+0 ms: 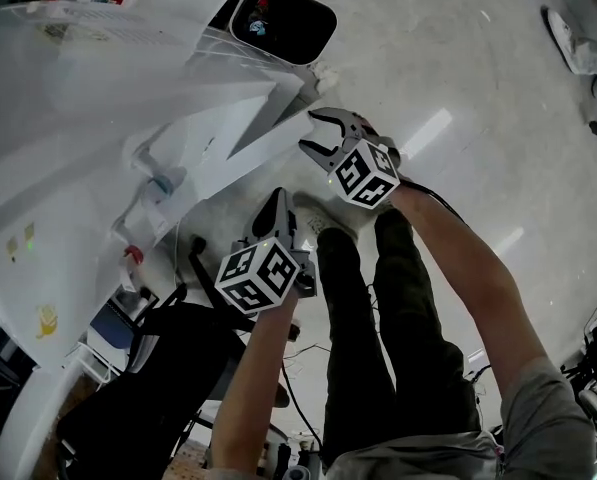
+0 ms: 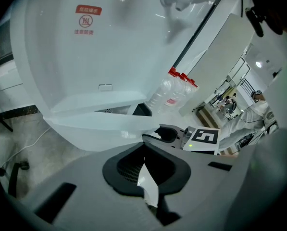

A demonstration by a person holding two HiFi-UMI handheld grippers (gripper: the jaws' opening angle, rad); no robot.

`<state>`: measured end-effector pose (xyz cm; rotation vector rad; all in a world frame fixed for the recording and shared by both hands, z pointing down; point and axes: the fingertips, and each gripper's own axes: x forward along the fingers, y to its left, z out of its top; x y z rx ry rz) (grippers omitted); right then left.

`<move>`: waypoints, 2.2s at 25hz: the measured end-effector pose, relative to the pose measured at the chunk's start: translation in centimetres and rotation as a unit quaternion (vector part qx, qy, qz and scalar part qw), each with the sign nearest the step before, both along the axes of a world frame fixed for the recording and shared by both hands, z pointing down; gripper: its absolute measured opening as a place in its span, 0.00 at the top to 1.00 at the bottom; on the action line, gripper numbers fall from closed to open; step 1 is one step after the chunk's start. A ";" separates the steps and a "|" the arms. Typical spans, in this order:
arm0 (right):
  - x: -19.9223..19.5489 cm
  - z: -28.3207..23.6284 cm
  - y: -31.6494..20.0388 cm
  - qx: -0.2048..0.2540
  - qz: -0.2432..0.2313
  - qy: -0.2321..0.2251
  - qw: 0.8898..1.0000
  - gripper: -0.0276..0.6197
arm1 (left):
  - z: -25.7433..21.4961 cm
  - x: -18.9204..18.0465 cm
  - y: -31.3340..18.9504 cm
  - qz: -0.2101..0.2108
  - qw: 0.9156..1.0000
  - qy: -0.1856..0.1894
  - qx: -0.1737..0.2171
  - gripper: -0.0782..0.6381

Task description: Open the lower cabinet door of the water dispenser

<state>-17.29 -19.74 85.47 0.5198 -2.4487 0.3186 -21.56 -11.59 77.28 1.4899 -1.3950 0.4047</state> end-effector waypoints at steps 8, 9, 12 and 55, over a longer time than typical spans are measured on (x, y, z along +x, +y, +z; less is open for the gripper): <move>1.0 0.0 2.9 -0.012 0.050 0.000 0.999 0.62 | 0.1 -0.3 1.7 0.008 1.000 0.003 -0.004 0.88; 1.0 0.0 3.2 -0.014 0.055 0.000 0.998 0.62 | 0.1 -0.4 1.8 0.008 1.000 0.004 -0.004 0.88; 1.3 0.0 4.1 -0.017 0.069 0.001 0.997 0.62 | 0.0 -0.6 2.0 0.011 1.000 0.004 -0.005 0.88; 12.7 -7.0 8.2 -0.201 0.188 -0.110 0.955 0.92 | 7.0 4.5 -2.3 0.665 0.687 -0.294 -0.009 0.57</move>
